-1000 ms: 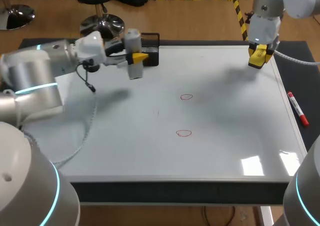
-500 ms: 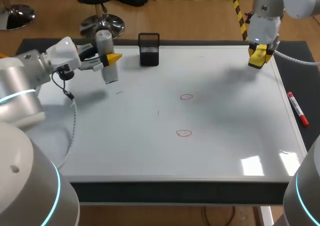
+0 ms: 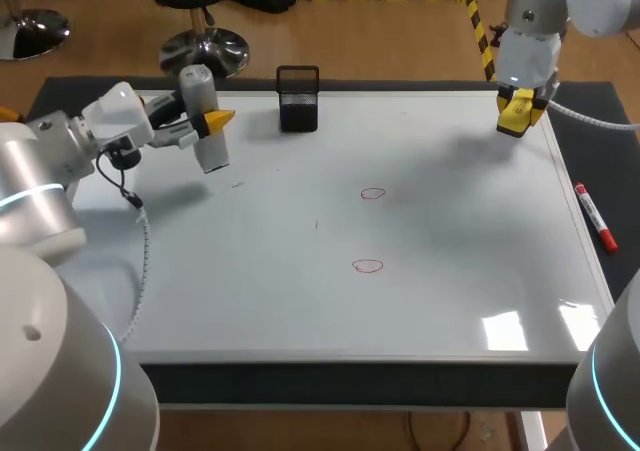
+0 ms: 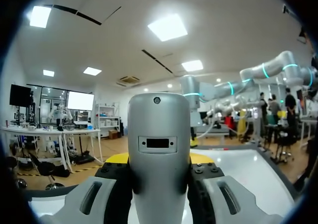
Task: Pick up the inspection probe, press it on each red-marked spot on the whiteboard one by one, put down the probe, pick up the eraser, and wipe off all the red marks.
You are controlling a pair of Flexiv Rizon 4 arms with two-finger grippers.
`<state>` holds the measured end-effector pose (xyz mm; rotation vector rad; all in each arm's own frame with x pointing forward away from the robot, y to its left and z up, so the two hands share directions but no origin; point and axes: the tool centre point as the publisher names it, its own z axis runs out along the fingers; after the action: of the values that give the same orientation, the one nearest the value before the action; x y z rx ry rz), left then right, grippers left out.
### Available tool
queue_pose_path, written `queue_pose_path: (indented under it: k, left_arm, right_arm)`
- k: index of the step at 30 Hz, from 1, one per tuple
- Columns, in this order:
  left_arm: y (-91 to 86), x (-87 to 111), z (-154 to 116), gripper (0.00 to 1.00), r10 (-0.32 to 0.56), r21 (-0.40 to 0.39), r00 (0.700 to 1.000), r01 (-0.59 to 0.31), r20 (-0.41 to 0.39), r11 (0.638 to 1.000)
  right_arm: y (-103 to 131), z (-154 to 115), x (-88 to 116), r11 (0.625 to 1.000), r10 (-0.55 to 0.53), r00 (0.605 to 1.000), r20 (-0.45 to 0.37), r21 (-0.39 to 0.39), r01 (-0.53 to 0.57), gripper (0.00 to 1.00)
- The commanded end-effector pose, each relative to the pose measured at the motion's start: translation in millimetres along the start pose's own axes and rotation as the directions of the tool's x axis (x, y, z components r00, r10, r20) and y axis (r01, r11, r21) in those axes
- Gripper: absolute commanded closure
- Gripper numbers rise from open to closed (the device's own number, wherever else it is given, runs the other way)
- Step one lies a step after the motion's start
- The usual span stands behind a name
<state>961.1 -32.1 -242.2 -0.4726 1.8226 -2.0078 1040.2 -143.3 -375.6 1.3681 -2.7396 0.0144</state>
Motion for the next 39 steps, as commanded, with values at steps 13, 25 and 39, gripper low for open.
queue_pose_path:
  k: [13, 25, 39]
  left_arm:
    - [-1.4, 1.3, 0.8, 1.00, 0.002, -0.001, 1.000, -0.002, 0.007, 1.000]
    - [-1.4, 1.3, 0.8, 1.00, 0.002, -0.001, 1.000, -0.002, 0.007, 1.000]
    - [-1.4, 1.3, 0.8, 1.00, 0.002, -0.001, 1.000, -0.002, 0.007, 1.000]
  right_arm:
    - [18.1, -7.2, -13.6, 0.996, -0.078, 0.997, -0.004, 0.031, 0.078, 1.00]
    - [91.4, -30.0, -65.2, 0.951, -0.298, 0.955, 0.005, 0.090, 0.297, 1.00]
    - [197.6, -33.5, -106.5, 0.886, -0.459, 0.886, 0.062, 0.108, 0.451, 1.00]
